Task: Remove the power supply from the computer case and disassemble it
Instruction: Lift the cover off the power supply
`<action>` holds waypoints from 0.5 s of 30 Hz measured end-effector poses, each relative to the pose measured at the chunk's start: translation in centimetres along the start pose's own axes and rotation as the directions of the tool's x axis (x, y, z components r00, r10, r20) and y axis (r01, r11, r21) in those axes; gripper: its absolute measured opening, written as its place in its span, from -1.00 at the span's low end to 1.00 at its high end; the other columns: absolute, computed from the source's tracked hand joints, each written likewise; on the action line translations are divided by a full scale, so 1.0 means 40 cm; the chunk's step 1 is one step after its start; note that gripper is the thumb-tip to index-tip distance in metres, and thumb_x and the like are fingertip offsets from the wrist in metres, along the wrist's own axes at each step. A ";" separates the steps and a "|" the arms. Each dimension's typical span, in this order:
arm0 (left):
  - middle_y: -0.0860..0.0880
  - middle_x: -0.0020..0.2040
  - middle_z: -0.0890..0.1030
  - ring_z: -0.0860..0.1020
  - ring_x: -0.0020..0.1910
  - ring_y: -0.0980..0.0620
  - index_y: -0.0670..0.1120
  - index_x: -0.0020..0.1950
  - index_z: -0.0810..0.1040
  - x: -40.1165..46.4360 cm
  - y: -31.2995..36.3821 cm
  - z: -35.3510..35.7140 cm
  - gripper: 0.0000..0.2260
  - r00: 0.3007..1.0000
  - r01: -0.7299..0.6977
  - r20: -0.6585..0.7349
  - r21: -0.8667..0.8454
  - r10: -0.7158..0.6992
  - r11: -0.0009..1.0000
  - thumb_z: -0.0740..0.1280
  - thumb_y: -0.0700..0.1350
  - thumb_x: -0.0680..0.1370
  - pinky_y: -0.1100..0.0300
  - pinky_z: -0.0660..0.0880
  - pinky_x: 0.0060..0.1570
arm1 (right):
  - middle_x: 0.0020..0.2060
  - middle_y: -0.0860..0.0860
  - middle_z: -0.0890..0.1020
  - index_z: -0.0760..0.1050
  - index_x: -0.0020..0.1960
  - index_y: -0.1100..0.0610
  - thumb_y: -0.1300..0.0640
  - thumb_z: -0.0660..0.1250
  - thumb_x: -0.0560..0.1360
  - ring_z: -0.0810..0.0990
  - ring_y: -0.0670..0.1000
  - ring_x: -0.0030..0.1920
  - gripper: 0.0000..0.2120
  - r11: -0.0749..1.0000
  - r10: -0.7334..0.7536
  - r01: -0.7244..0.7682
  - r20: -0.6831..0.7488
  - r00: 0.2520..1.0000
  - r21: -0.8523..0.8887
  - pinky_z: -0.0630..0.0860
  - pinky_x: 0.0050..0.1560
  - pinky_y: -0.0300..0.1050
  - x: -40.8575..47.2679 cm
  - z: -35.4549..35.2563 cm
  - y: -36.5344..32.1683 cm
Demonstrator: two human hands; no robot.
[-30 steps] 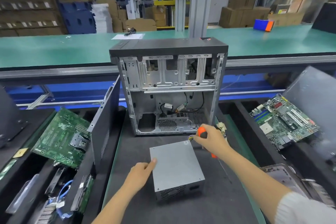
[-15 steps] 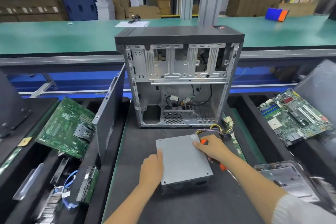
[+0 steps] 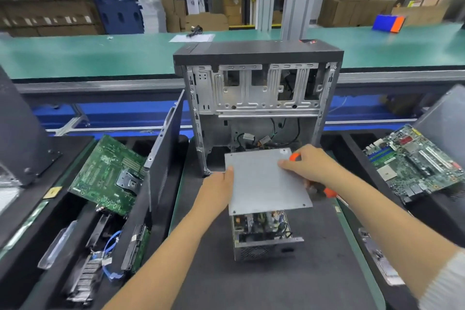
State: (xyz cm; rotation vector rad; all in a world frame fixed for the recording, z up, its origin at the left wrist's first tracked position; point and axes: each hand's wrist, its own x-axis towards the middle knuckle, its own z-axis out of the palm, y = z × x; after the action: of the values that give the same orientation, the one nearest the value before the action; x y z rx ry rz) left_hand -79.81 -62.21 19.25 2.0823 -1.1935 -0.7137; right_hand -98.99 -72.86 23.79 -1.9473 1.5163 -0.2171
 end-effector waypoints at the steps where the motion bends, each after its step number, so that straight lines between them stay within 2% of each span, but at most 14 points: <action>1: -0.04 -0.37 0.42 0.38 -0.38 0.03 -0.14 -0.37 0.33 0.005 0.013 -0.021 -0.50 0.998 -0.035 -0.048 -0.027 0.033 0.999 0.03 0.11 0.67 0.19 0.23 -0.40 | -0.66 0.04 0.51 0.38 -0.25 0.18 -0.13 0.35 0.48 0.49 0.02 -0.66 -0.61 1.000 -0.028 0.028 -0.029 0.999 0.005 0.36 -0.61 -0.29 -0.003 -0.025 -0.028; 3: 0.00 -0.42 0.37 0.33 -0.44 0.07 -0.10 -0.40 0.26 0.010 0.025 -0.064 -0.51 0.984 -0.138 -0.127 -0.086 0.127 0.987 0.07 0.13 0.66 0.22 0.21 -0.42 | -0.66 0.04 0.51 0.37 -0.28 0.17 -0.18 0.32 0.48 0.49 0.03 -0.64 -0.57 0.996 -0.081 0.084 -0.085 0.993 0.036 0.38 -0.59 -0.28 -0.006 -0.057 -0.074; 4: 0.04 -0.39 0.44 0.40 -0.41 0.10 -0.07 -0.37 0.35 0.010 0.024 -0.083 -0.54 0.973 -0.200 -0.136 -0.112 0.184 0.973 0.07 0.13 0.66 0.24 0.28 -0.39 | -0.65 0.05 0.51 0.37 -0.29 0.17 -0.22 0.30 0.48 0.49 0.04 -0.63 -0.54 0.993 -0.092 0.099 -0.106 0.990 0.059 0.38 -0.58 -0.27 -0.009 -0.064 -0.092; 5: 0.09 -0.28 0.56 0.51 -0.31 0.17 -0.04 -0.23 0.52 0.009 0.016 -0.099 -0.60 0.966 -0.248 -0.120 -0.157 0.231 0.956 0.09 0.12 0.66 0.27 0.39 -0.30 | -0.64 0.07 0.52 0.37 -0.29 0.18 -0.26 0.27 0.48 0.49 0.05 -0.63 -0.51 0.991 -0.090 0.101 -0.117 0.989 0.092 0.39 -0.58 -0.26 -0.012 -0.066 -0.106; 6: 0.13 -0.07 0.65 0.58 -0.11 0.24 -0.02 0.05 0.61 0.007 0.005 -0.111 -0.66 0.962 -0.271 -0.095 -0.210 0.256 0.939 0.11 0.10 0.66 0.29 0.49 -0.12 | -0.63 0.09 0.52 0.36 -0.29 0.19 -0.29 0.26 0.47 0.48 0.06 -0.63 -0.47 0.986 -0.082 0.098 -0.122 0.989 0.135 0.39 -0.58 -0.25 -0.013 -0.065 -0.117; 7: 0.13 0.14 0.63 0.57 0.09 0.25 -0.03 0.32 0.53 0.008 -0.009 -0.123 -0.66 0.961 -0.278 -0.071 -0.251 0.269 0.927 0.13 0.08 0.66 0.27 0.50 0.09 | -0.63 0.09 0.52 0.37 -0.30 0.20 -0.32 0.26 0.46 0.47 0.06 -0.64 -0.44 0.979 -0.073 0.096 -0.129 0.989 0.180 0.38 -0.59 -0.25 -0.014 -0.062 -0.125; 8: 0.13 0.29 0.56 0.51 0.24 0.24 -0.02 0.47 0.39 0.009 -0.024 -0.133 -0.61 0.958 -0.285 -0.050 -0.291 0.283 0.913 0.15 0.05 0.66 0.22 0.46 0.26 | -0.64 0.08 0.50 0.39 -0.31 0.21 -0.36 0.25 0.43 0.46 0.05 -0.64 -0.40 0.970 -0.068 0.097 -0.135 0.989 0.221 0.37 -0.59 -0.27 -0.014 -0.057 -0.132; 10: 0.12 0.39 0.49 0.47 0.29 0.24 0.05 0.56 0.23 0.006 -0.056 -0.144 -0.54 0.950 -0.297 -0.014 -0.350 0.312 0.889 0.19 -0.01 0.66 0.20 0.39 0.35 | -0.67 0.05 0.44 0.51 -0.22 0.25 -0.44 0.22 0.37 0.43 0.03 -0.63 -0.30 0.945 -0.056 0.092 -0.121 0.991 0.313 0.38 -0.56 -0.27 -0.011 -0.044 -0.137; 11: 0.11 0.34 0.53 0.49 0.20 0.29 0.09 0.57 0.19 0.002 -0.073 -0.144 -0.52 0.946 -0.306 -0.008 -0.362 0.325 0.880 0.20 -0.01 0.65 0.27 0.41 0.29 | -0.67 0.04 0.42 0.55 -0.14 0.28 -0.45 0.22 0.36 0.40 0.03 -0.63 -0.27 0.935 -0.055 0.090 -0.110 0.992 0.342 0.37 -0.54 -0.26 -0.006 -0.034 -0.136; 12: 0.09 0.19 0.60 0.50 0.02 0.31 0.17 0.56 0.17 -0.002 -0.093 -0.144 -0.50 0.945 -0.306 -0.007 -0.365 0.326 0.879 0.22 0.00 0.64 0.36 0.44 0.13 | -0.67 0.04 0.40 0.55 -0.09 0.32 -0.40 0.25 0.38 0.38 0.02 -0.62 -0.28 0.930 -0.058 0.092 -0.105 0.993 0.355 0.35 -0.53 -0.26 0.000 -0.023 -0.133; 13: 0.04 -0.04 0.58 0.45 -0.15 0.26 0.25 0.54 0.16 -0.004 -0.113 -0.146 -0.49 0.948 -0.295 0.000 -0.375 0.319 0.879 0.25 0.02 0.63 0.38 0.41 -0.07 | -0.67 0.04 0.37 0.54 -0.08 0.34 -0.31 0.28 0.41 0.35 0.02 -0.62 -0.34 0.925 -0.062 0.094 -0.100 0.993 0.368 0.33 -0.52 -0.25 0.005 -0.010 -0.129; 14: -0.03 -0.19 0.44 0.37 -0.25 0.18 0.32 0.52 0.16 -0.005 -0.130 -0.150 -0.47 0.951 -0.278 0.011 -0.396 0.308 0.875 0.27 0.01 0.62 0.33 0.33 -0.20 | -0.66 0.04 0.34 0.54 -0.10 0.33 -0.20 0.31 0.42 0.33 0.02 -0.61 -0.46 0.917 -0.064 0.094 -0.090 0.994 0.388 0.31 -0.49 -0.23 0.008 0.003 -0.122; 15: -0.04 -0.24 0.32 0.29 -0.29 0.14 0.35 0.49 0.19 -0.003 -0.146 -0.154 -0.47 0.956 -0.251 0.029 -0.441 0.293 0.862 0.30 -0.01 0.61 0.30 0.26 -0.27 | -0.65 0.04 0.32 0.57 -0.15 0.26 -0.09 0.31 0.43 0.31 0.03 -0.60 -0.61 0.908 -0.066 0.091 -0.075 0.995 0.410 0.30 -0.47 -0.21 0.008 0.015 -0.116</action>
State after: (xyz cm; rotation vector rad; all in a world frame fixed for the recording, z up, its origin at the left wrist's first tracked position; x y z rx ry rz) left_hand -72.29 -58.25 19.01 1.4905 -1.2183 -0.8597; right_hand -94.87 -72.37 25.95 -1.6713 1.3008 -0.5879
